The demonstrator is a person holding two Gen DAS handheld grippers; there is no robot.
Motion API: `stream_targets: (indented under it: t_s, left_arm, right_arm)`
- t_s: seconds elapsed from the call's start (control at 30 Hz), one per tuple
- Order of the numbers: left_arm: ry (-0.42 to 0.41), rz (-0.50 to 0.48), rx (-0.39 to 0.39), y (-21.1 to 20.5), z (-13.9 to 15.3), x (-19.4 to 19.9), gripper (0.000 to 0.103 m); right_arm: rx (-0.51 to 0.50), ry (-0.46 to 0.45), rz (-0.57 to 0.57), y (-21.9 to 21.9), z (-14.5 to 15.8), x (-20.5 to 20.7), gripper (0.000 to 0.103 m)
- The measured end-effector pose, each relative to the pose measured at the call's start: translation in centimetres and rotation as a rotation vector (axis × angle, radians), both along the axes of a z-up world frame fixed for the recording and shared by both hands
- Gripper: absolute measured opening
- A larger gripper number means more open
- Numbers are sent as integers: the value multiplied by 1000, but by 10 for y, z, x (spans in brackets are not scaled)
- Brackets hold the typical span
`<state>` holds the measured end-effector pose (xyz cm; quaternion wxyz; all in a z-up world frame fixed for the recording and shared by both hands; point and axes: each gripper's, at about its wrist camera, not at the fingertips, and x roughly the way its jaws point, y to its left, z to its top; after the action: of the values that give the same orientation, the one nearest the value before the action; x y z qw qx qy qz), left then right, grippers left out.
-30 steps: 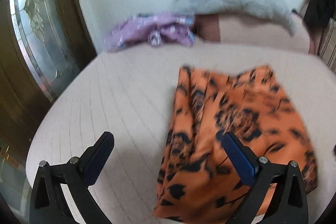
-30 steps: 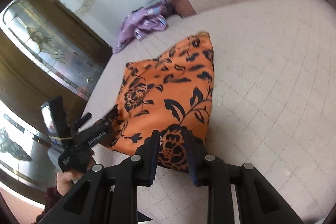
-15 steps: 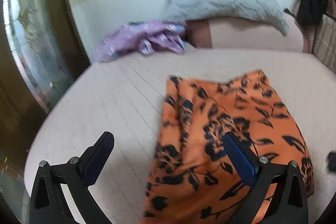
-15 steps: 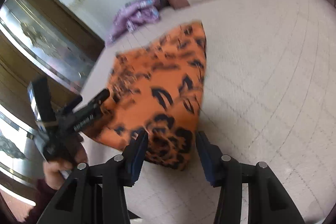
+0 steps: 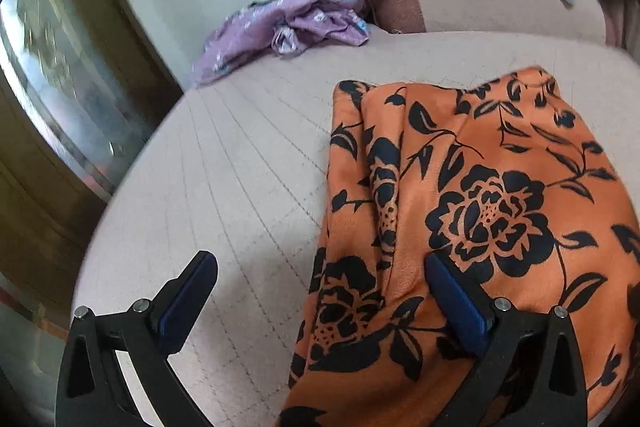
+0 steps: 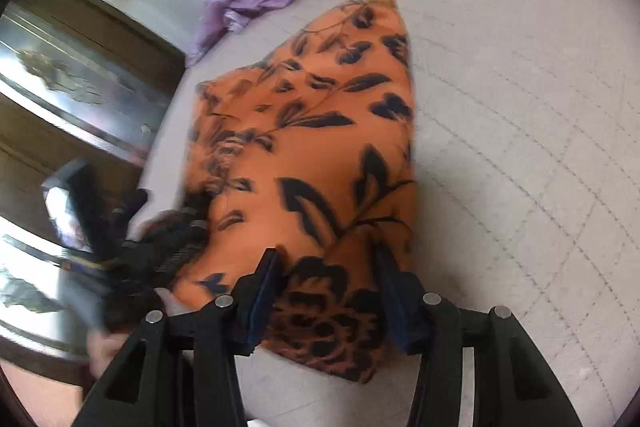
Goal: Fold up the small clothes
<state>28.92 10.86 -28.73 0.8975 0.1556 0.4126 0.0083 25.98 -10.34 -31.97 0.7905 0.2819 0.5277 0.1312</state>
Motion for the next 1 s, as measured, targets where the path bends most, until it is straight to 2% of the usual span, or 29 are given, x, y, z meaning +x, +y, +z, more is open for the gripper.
stream_targets:
  t_s: [0.1, 0.17, 0.3, 0.4, 0.47, 0.57, 0.63, 0.87, 1.0]
  left_arm:
    - [21, 20, -81, 11, 10, -4, 103]
    - [9, 20, -97, 14, 16, -8, 103]
    - [-25, 9, -124, 21, 36, -19, 103]
    - [-68, 29, -119, 32, 47, -22, 103]
    - [-83, 48, -81, 40, 45, -22, 103]
    - [-51, 63, -42, 50, 34, -18, 103]
    - [-36, 63, -45, 55, 29, -13, 103]
    - [-26, 42, -89, 53, 30, -9, 103]
    - [-27, 13, -78, 46, 30, -12, 103]
  right_arm:
    - [51, 13, -14, -10, 3, -6, 58]
    - [84, 9, -49, -21, 3, -15, 58]
    - [86, -74, -104, -43, 19, -28, 58]
    - [122, -122, -152, -58, 27, -32, 59]
    - [129, -135, -171, -66, 31, -33, 60]
    - [128, -140, -182, -68, 33, -31, 61]
    - [129, -128, -180, -64, 31, -27, 65]
    - [122, -95, -159, -50, 20, -17, 67]
    - [96, -89, -148, -44, 16, -13, 67]
